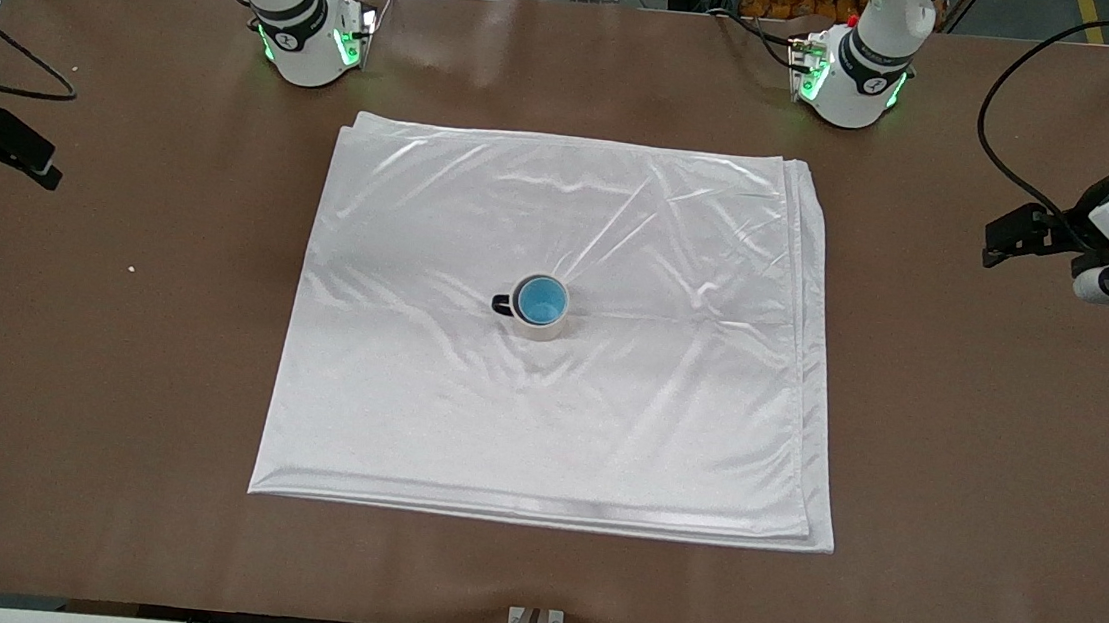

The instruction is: Place blue cup into white mug on cloth

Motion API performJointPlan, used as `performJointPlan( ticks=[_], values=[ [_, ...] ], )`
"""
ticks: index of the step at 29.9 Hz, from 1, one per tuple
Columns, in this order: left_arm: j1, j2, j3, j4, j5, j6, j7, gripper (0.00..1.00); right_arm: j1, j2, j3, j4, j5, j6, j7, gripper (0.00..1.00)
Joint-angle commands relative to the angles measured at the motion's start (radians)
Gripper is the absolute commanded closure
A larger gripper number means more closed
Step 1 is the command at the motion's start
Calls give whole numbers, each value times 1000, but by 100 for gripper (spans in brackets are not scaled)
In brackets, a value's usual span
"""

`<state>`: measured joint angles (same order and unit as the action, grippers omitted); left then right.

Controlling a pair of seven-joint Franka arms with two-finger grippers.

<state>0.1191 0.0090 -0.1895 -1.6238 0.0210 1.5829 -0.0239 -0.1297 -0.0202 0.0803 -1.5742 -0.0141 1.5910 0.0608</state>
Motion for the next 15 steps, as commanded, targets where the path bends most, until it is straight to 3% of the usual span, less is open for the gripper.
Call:
performJointPlan(
  ticks=[1,15],
  values=[
    [7,9,1,24,-24,-26,19,0,-11,5,10,19,17,-6,10,0],
    [1,20,-1,33,-41,-26,10,0,-14,5,9,17,5,-6,8,0]
  ],
)
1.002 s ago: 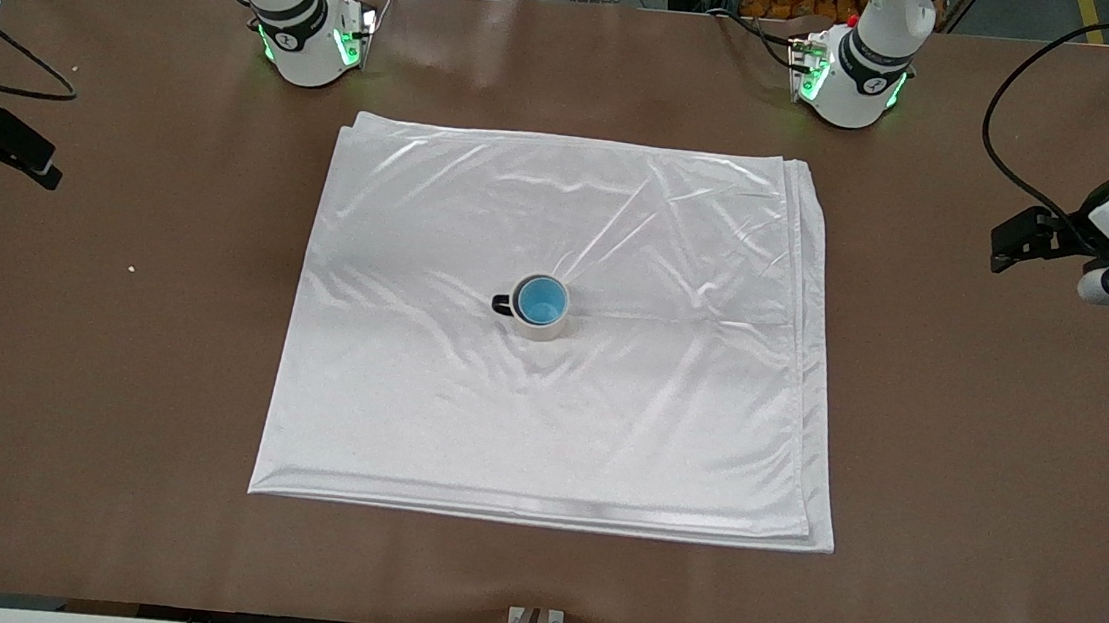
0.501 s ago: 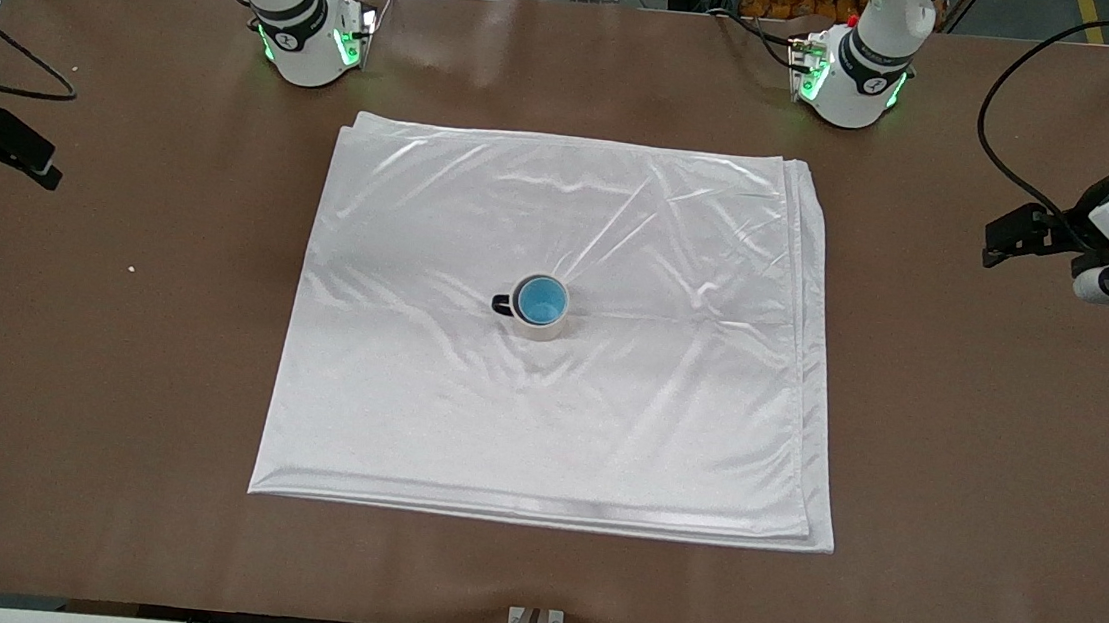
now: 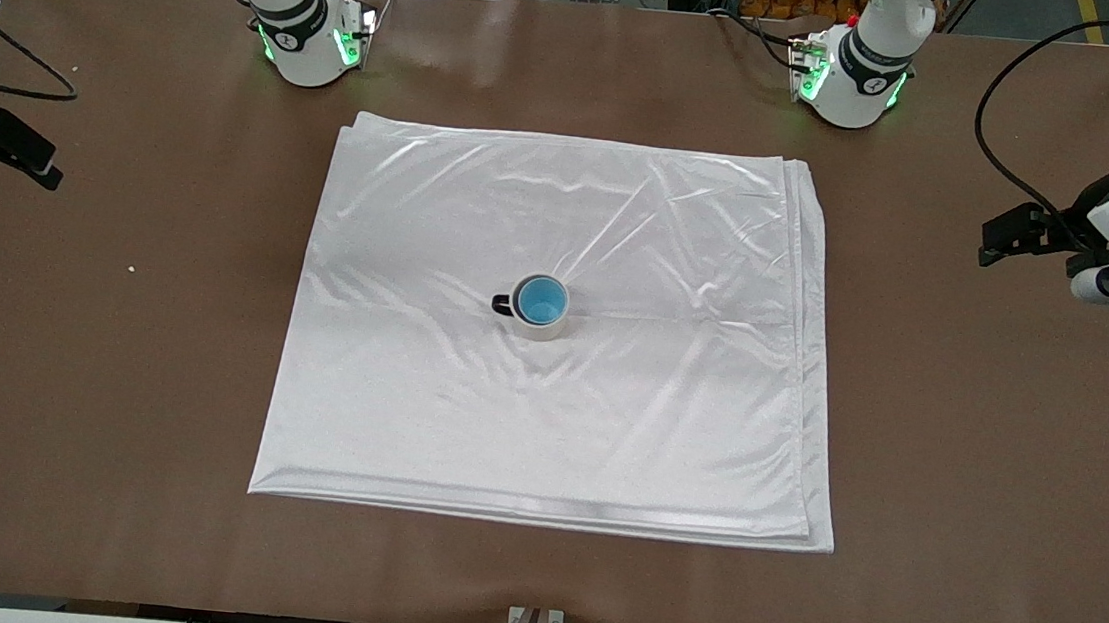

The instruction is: Place blue cup into white mug on cloth

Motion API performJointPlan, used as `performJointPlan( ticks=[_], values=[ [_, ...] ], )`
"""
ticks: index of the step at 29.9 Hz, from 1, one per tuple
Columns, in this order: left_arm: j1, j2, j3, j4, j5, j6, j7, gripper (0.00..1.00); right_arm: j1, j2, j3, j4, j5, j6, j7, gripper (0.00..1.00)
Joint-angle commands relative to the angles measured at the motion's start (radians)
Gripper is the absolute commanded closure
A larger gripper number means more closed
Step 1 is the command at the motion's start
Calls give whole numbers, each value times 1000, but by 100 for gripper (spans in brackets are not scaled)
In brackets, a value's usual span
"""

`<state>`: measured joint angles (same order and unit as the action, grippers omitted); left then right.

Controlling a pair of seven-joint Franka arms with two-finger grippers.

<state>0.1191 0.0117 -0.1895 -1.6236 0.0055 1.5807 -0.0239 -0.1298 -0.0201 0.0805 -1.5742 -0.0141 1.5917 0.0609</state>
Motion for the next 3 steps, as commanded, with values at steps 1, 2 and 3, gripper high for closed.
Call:
performJointPlan(
  ticks=[1,2,3],
  values=[
    [-2,17,-1,33,-24,-24,9,0,-14,5,8,17,5,-7,8,0],
    [-4,17,-1,34,-25,-24,7,0,-13,5,8,17,3,-7,8,0],
    [-6,17,-1,34,-24,-24,7,0,-14,5,8,17,3,-7,8,0]
  ],
)
